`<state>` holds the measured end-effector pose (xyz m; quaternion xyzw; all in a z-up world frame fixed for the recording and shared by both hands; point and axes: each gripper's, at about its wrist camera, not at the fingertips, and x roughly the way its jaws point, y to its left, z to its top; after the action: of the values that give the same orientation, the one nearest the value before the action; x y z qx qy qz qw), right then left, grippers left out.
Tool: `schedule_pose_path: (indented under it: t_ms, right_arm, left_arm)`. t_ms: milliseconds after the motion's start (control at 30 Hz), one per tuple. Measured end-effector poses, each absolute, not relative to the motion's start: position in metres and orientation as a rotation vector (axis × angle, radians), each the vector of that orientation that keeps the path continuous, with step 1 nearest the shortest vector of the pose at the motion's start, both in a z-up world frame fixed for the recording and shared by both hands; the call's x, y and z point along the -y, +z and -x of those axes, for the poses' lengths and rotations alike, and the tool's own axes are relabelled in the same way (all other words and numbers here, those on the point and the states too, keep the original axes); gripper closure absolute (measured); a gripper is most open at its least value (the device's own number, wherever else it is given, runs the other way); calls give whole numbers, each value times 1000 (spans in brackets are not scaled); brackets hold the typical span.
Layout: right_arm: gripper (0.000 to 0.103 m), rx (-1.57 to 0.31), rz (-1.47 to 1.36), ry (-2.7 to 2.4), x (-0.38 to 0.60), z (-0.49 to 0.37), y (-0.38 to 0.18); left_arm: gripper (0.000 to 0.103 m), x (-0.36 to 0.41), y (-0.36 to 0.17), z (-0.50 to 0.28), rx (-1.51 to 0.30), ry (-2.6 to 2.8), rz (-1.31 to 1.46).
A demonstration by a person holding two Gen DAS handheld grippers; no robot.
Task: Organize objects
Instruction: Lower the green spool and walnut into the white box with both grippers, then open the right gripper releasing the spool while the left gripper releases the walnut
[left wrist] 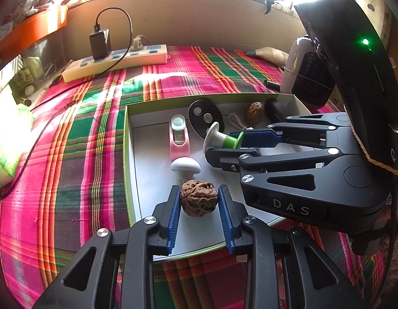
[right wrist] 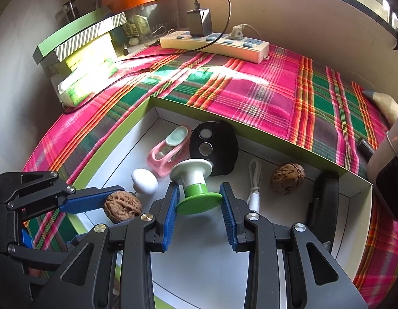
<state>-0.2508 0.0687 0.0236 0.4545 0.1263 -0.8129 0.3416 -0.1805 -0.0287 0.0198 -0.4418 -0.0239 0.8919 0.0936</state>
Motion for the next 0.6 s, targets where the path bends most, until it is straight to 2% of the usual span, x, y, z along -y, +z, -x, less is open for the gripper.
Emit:
schedule_pose_path:
  t_ms: [600]
  right_arm:
    - [67, -309, -1190, -2121, -69, 249, 24]
  left_arm:
    - [75, 29, 20, 180, 72, 2648, 1313]
